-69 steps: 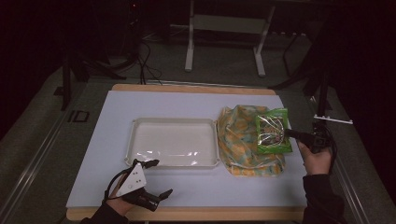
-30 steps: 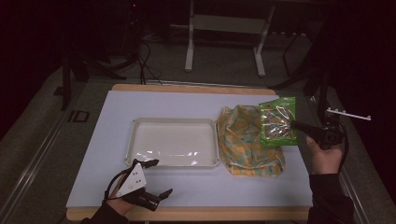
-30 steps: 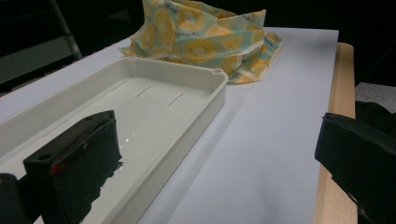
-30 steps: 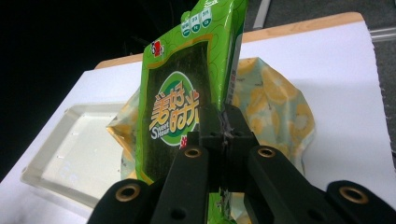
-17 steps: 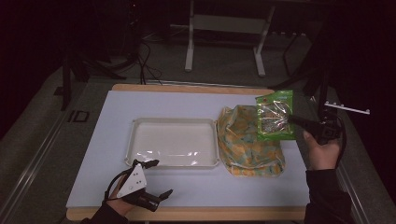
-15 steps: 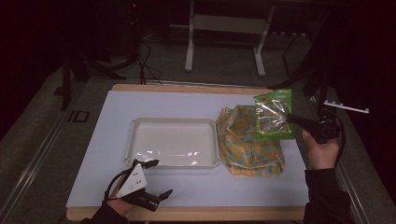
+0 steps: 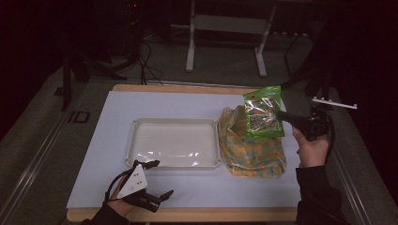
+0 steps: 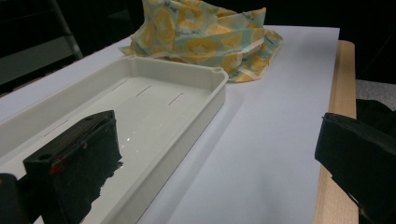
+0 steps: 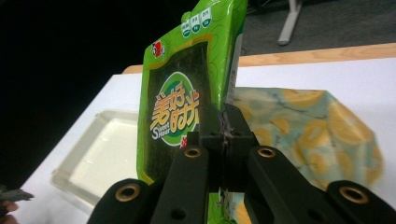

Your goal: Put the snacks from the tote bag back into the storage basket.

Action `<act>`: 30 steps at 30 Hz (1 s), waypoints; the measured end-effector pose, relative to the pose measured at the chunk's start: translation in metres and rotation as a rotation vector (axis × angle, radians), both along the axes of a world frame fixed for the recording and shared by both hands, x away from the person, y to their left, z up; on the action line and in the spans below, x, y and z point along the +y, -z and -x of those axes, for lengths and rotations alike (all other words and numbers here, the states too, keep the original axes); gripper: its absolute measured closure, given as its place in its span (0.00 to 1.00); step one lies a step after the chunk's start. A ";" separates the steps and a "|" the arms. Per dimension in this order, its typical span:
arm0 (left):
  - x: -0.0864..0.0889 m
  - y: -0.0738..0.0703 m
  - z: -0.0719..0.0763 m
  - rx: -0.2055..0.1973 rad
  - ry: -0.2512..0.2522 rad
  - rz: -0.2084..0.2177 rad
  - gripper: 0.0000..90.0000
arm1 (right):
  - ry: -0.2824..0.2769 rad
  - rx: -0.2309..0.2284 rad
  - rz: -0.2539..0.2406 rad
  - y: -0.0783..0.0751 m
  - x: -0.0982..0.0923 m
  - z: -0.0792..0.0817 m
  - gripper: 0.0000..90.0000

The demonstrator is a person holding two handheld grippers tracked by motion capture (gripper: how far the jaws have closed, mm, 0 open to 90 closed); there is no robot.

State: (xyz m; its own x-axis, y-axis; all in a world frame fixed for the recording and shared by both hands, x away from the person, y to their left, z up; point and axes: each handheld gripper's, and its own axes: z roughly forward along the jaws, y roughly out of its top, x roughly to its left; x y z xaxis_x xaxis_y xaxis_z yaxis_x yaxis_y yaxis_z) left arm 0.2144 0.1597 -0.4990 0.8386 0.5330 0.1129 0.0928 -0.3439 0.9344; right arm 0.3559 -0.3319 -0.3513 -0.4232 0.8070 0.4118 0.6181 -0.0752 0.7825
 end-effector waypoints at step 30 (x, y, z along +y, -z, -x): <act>0.000 0.000 0.001 -0.003 0.004 -0.003 0.00 | -0.121 -0.028 -0.029 -0.007 0.076 -0.011 0.99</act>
State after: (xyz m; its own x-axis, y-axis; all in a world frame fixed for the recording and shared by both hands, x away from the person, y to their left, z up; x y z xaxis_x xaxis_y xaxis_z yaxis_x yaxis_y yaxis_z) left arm 0.2135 0.1601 -0.4985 0.8406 0.5289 0.1170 0.0884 -0.3470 0.9337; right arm 0.3673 -0.2555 -0.3440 -0.5280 0.7374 0.4213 0.6021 -0.0248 0.7980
